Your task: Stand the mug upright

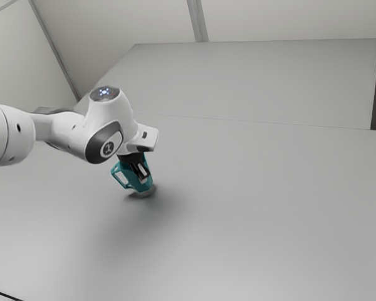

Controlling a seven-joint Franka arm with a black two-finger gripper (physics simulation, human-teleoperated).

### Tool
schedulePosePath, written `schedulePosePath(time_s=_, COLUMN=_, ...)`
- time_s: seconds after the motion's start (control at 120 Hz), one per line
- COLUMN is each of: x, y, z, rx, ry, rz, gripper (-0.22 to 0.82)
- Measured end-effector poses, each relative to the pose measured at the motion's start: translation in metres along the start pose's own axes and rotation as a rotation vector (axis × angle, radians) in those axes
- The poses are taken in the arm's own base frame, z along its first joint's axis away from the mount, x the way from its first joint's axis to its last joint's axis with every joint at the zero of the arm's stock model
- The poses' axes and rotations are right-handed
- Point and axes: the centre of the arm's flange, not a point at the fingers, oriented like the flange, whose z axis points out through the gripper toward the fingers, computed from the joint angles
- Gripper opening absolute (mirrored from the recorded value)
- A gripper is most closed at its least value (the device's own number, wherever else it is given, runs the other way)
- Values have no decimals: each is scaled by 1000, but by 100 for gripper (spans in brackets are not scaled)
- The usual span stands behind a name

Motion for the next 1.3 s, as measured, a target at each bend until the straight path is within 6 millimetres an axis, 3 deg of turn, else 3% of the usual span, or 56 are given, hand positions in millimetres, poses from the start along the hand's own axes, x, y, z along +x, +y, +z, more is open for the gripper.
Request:
schedulePosePath(time_s=0.458, x=-3, y=4, z=12, rx=-1, ry=5, rz=-56, gripper=-15)
schedulePosePath(time_s=0.883, x=-3, y=4, z=10, rx=-5, ry=12, rz=-76, gripper=30)
schedulePosePath(time_s=1.3, x=-1, y=7, z=-5, rx=-4, ry=25, rz=-82, gripper=42)
